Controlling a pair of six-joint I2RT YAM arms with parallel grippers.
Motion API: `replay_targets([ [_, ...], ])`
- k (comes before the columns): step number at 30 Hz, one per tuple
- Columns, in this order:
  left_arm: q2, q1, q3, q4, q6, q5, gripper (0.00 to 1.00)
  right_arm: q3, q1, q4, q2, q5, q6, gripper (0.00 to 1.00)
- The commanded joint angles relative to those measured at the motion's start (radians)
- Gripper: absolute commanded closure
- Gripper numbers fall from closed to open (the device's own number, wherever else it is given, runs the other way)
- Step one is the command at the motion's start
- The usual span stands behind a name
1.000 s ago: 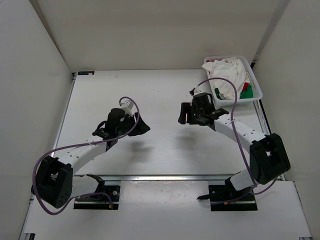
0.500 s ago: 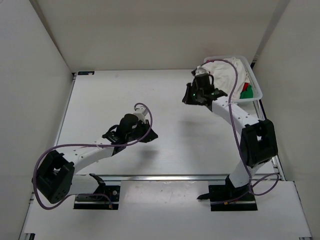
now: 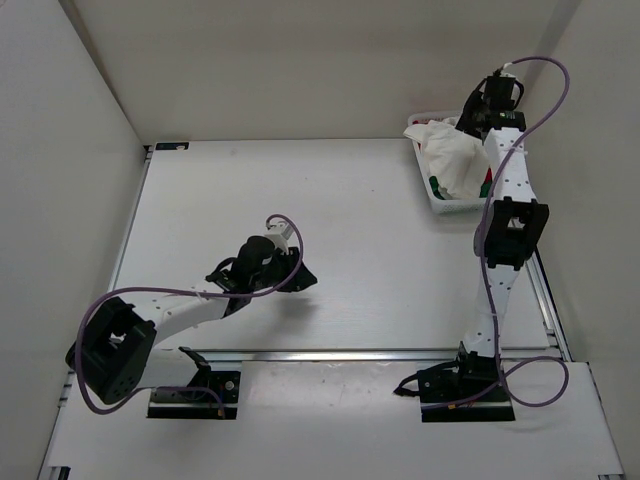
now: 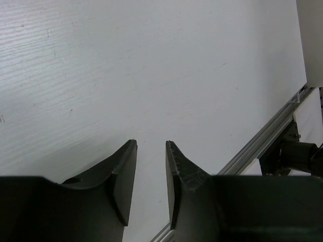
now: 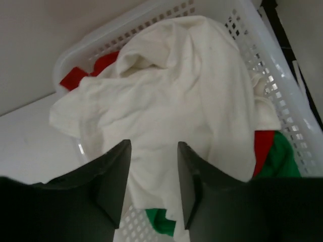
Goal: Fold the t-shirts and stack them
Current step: Grab crumpled tshirt from bin with the right arm
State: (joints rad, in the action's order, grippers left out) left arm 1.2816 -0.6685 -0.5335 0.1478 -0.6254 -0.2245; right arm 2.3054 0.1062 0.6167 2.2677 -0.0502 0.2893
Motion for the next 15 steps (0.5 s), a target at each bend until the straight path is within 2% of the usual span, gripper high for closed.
replay_targets([
  [1, -0.001, -0.009, 0.003, 0.047, 0.004, -0.016, 0.59, 0.242, 0.013, 0.207, 0.124, -0.046, -0.052, 0.55],
  [3, 0.005, -0.011, 0.000, 0.056, 0.004, -0.022, 0.60, 0.246, 0.021, 0.224, 0.144, -0.079, -0.047, 0.50],
  [6, 0.022, -0.006, -0.005, 0.061, 0.001, -0.027, 0.59, 0.166, 0.020, 0.195, 0.119, -0.123, -0.061, 0.52],
  [10, 0.035, -0.005, 0.001, 0.065, -0.008, -0.038, 0.59, 0.161, 0.003, 0.205, 0.122, -0.272, -0.081, 0.53],
  [15, 0.033, 0.003, 0.006, 0.075, -0.014, -0.039, 0.58, 0.157, -0.023, 0.187, 0.134, -0.378, -0.128, 0.53],
])
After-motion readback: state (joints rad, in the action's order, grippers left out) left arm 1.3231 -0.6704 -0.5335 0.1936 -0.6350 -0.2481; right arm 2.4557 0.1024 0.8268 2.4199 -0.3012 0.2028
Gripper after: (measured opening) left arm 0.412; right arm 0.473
